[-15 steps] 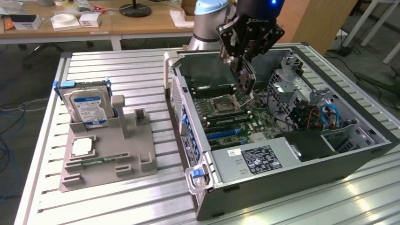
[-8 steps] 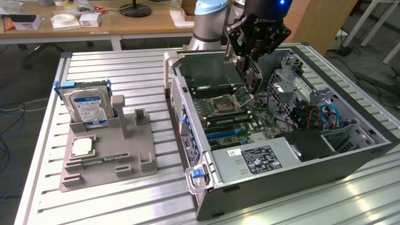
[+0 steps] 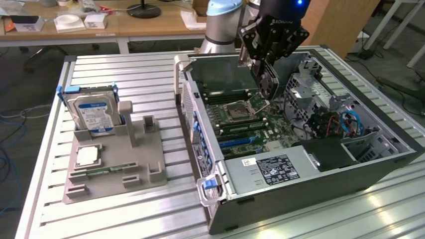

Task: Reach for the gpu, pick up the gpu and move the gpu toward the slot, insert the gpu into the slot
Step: 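Pick up the gpu and move the gpu toward the slot, then insert the gpu into the slot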

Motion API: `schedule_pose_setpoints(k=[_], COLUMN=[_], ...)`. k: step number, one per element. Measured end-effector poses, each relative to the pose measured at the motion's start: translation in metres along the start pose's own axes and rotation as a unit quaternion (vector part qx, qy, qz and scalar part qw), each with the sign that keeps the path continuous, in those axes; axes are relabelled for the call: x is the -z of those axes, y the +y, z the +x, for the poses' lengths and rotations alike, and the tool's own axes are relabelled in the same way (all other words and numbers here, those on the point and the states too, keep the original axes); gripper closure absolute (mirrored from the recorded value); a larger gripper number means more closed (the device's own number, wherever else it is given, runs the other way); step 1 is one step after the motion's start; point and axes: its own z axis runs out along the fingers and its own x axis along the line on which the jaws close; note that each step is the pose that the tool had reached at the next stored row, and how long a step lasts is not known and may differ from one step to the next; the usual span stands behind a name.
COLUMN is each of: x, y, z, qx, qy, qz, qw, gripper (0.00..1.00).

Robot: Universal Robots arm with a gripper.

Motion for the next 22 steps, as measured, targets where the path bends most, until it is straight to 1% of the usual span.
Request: schedule_pose_setpoints(k=[7, 9, 12, 15, 17, 19, 22], x=[0.0000, 0.0000, -0.0002, -0.0004, -0.0005, -0.0007, -0.0009], y=[0.0000, 0.0000, 0.0000, 0.0000, 0.0000, 0.0000, -0.0001], z=[0.0000, 0.0000, 0.0000, 0.0000, 0.0000, 0.0000, 0.0000], qx=[0.003, 0.018, 0.045, 0.072, 0.090, 0.108, 0.135], qy=[0.0001, 0.0008, 0.0020, 0.0031, 0.0039, 0.0048, 0.0059], qz=[0.0000, -0.0003, -0.0007, -0.0012, -0.0015, -0.0018, -0.0022], qw=[1.0000, 0.9998, 0.9990, 0.9974, 0.9959, 0.9941, 0.9908], gripper=[0.73, 0.73, 0.73, 0.73, 0.73, 0.73, 0.73])
